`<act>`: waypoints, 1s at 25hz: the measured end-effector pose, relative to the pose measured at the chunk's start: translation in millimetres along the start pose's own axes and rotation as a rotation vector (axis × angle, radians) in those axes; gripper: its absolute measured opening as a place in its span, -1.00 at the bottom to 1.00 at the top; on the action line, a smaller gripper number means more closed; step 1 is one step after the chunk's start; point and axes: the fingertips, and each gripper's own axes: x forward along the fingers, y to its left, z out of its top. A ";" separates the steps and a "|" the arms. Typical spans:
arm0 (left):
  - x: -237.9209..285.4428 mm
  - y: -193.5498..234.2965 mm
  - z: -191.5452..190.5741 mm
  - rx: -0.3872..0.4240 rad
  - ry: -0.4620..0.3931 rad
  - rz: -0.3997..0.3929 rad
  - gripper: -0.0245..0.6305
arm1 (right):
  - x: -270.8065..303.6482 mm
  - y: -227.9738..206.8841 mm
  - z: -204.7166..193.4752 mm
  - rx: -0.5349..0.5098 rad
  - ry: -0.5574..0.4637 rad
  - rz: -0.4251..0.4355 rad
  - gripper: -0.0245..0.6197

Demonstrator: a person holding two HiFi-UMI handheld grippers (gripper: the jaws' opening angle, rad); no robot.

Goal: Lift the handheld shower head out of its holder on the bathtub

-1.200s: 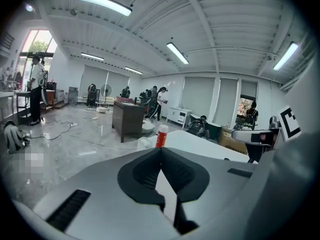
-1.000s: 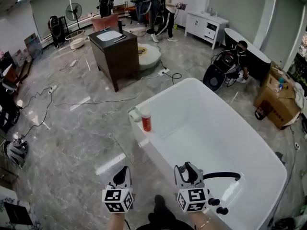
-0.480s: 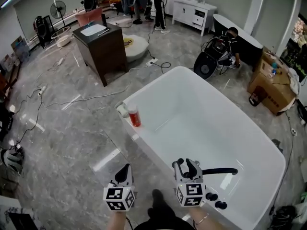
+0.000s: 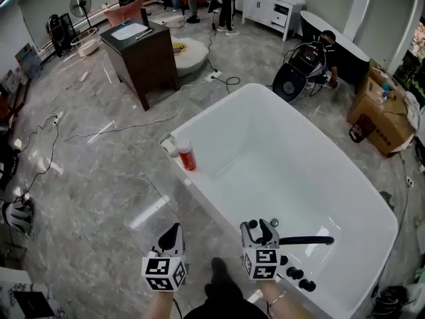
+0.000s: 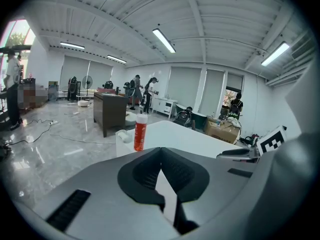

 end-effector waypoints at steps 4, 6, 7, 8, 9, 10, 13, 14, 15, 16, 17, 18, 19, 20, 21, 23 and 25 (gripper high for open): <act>7.1 6.4 -1.7 -0.001 0.008 0.007 -0.87 | 18.8 -3.2 -15.6 0.000 0.042 0.006 -0.25; 10.2 9.6 -3.8 -0.002 0.011 0.010 -0.87 | 27.7 -4.5 -23.2 -0.001 0.057 0.007 -0.25; 11.5 10.0 -4.4 -0.002 0.013 0.011 -0.87 | 31.2 -5.5 -26.5 -0.001 0.064 0.008 -0.24; 12.7 9.9 -4.8 -0.003 0.014 0.012 -0.87 | 34.3 -6.3 -29.7 -0.001 0.072 0.010 -0.25; 13.9 9.7 -5.3 -0.003 0.015 0.012 -0.87 | 37.4 -6.6 -33.0 -0.002 0.080 0.013 -0.24; 15.3 9.8 -5.7 -0.004 0.016 0.012 -0.87 | 41.0 -6.5 -36.4 -0.005 0.088 0.018 -0.24; 19.7 11.2 -8.0 -0.008 0.019 0.013 -0.87 | 51.5 -5.4 -47.2 -0.006 0.115 0.031 -0.22; 20.9 11.7 -8.9 -0.009 0.020 0.014 -0.87 | 54.2 -5.1 -50.2 -0.008 0.124 0.035 -0.22; 21.8 12.3 -9.4 -0.011 0.022 0.015 -0.87 | 56.5 -4.6 -52.6 -0.013 0.134 0.037 -0.22; 22.6 13.1 -9.5 -0.013 0.023 0.017 -0.87 | 58.8 -4.1 -54.4 -0.017 0.143 0.040 -0.22; 23.5 14.0 -9.3 -0.016 0.023 0.020 -0.87 | 61.2 -3.6 -55.7 -0.021 0.152 0.041 -0.22; 24.8 15.0 -8.8 -0.018 0.024 0.022 -0.87 | 64.1 -3.4 -57.0 -0.020 0.160 0.040 -0.22; 26.6 16.1 -8.2 -0.020 0.025 0.023 -0.87 | 67.5 -3.6 -58.6 -0.017 0.169 0.037 -0.22; 28.3 17.3 -8.0 -0.022 0.025 0.024 -0.87 | 71.1 -3.8 -60.9 -0.011 0.177 0.033 -0.23; 29.5 18.4 -8.4 -0.023 0.025 0.025 -0.87 | 74.0 -4.0 -63.9 -0.005 0.185 0.029 -0.23; 29.9 20.0 -10.4 -0.026 0.025 0.027 -0.87 | 77.6 -4.0 -71.2 0.002 0.198 0.018 -0.23; 30.3 22.0 -12.5 -0.028 0.024 0.031 -0.87 | 80.7 -3.7 -78.3 0.002 0.209 0.006 -0.23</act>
